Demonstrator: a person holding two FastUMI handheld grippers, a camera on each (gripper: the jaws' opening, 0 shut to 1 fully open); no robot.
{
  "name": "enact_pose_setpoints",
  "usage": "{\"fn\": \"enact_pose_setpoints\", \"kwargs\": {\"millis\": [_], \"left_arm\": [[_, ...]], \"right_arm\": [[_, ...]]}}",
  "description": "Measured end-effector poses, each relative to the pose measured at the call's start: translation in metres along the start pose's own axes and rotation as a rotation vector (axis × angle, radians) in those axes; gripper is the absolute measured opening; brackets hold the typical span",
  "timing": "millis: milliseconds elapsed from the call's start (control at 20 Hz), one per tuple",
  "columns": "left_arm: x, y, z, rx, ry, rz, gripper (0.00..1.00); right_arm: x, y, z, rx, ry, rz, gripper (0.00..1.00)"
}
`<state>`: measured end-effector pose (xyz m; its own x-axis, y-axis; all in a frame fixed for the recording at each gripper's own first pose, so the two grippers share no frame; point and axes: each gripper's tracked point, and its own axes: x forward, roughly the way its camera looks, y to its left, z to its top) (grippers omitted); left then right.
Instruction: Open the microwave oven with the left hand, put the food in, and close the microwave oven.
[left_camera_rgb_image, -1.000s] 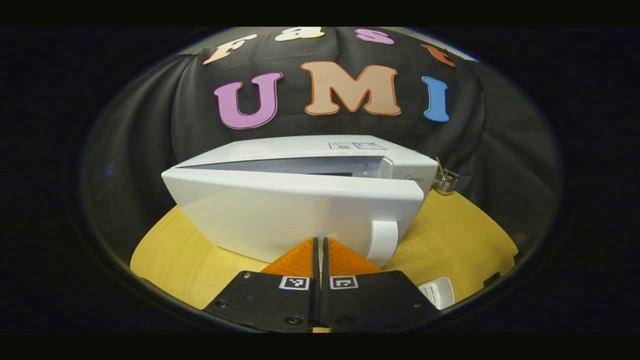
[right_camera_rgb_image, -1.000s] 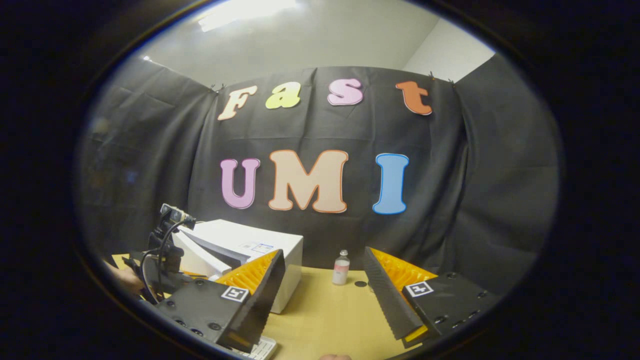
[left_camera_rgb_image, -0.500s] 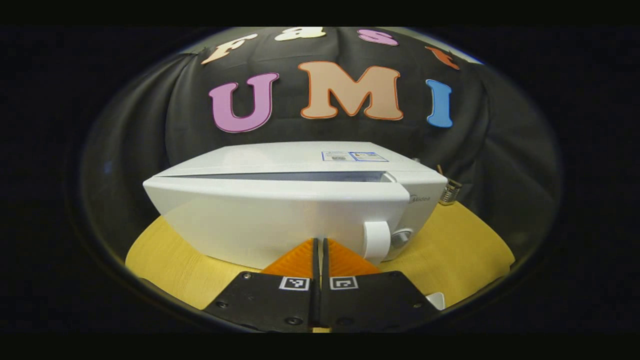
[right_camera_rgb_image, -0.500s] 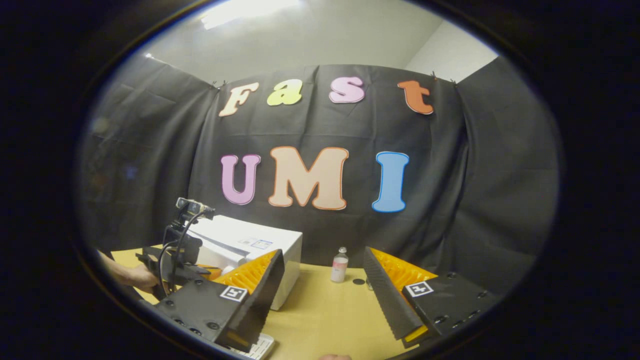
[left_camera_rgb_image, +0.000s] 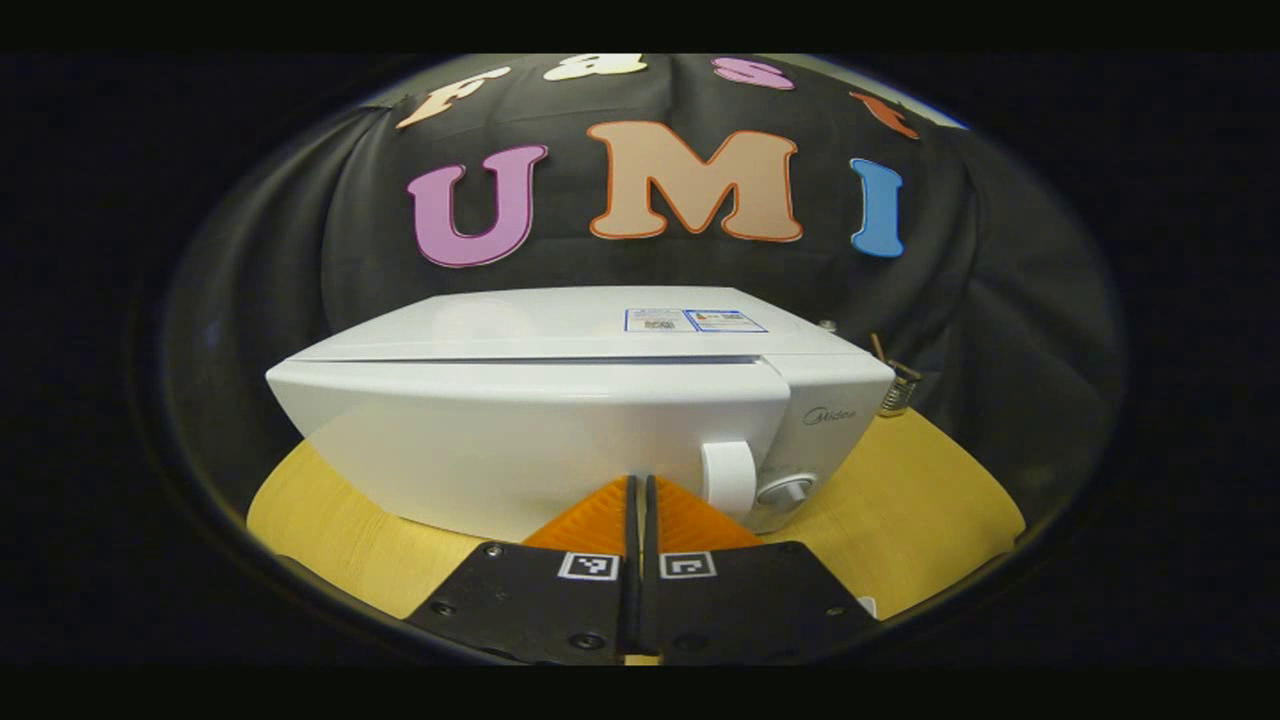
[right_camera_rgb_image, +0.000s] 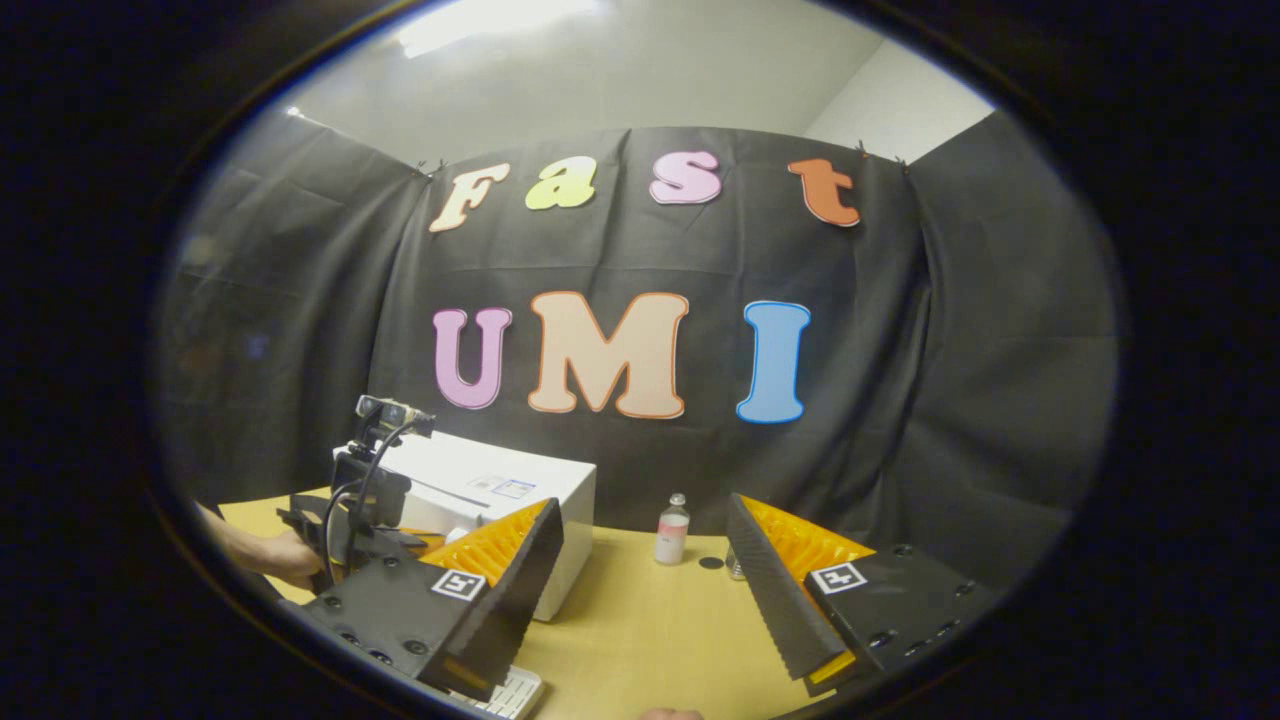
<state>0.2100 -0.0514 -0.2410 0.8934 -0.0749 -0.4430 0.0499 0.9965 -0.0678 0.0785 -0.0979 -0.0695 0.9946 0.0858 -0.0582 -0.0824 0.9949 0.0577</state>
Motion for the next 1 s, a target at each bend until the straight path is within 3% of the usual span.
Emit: {"fn": "enact_pose_setpoints", "kwargs": {"millis": [400, 450, 550, 750, 800, 850, 1000], "left_arm": [[0.009, -0.003, 0.005, 0.022, -0.003, -0.006, 0.00], [0.008, -0.002, 0.006, 0.027, -0.002, -0.004, 0.01], [0.007, -0.004, 0.006, 0.042, -0.001, -0.010, 0.01], [-0.010, -0.007, 0.029, 0.094, -0.069, -0.019, 0.02], [-0.018, -0.009, 0.038, 0.101, -0.094, -0.023, 0.01], [-0.028, -0.010, 0.050, 0.096, -0.123, -0.027, 0.00], [-0.061, -0.012, 0.082, 0.064, -0.206, -0.023, 0.00]], "right_arm": [[0.003, 0.003, 0.001, 0.009, -0.001, 0.010, 0.95], [0.003, 0.002, 0.001, 0.007, -0.001, 0.007, 1.00], [0.001, 0.004, 0.000, 0.013, 0.005, 0.009, 0.95], [-0.001, 0.004, 0.002, 0.013, 0.003, 0.009, 0.95], [-0.001, 0.005, 0.003, 0.014, 0.002, 0.009, 1.00], [-0.001, 0.006, 0.003, 0.012, 0.002, 0.011, 0.95], [0.001, 0.009, 0.008, 0.012, -0.003, 0.014, 0.95]]}}
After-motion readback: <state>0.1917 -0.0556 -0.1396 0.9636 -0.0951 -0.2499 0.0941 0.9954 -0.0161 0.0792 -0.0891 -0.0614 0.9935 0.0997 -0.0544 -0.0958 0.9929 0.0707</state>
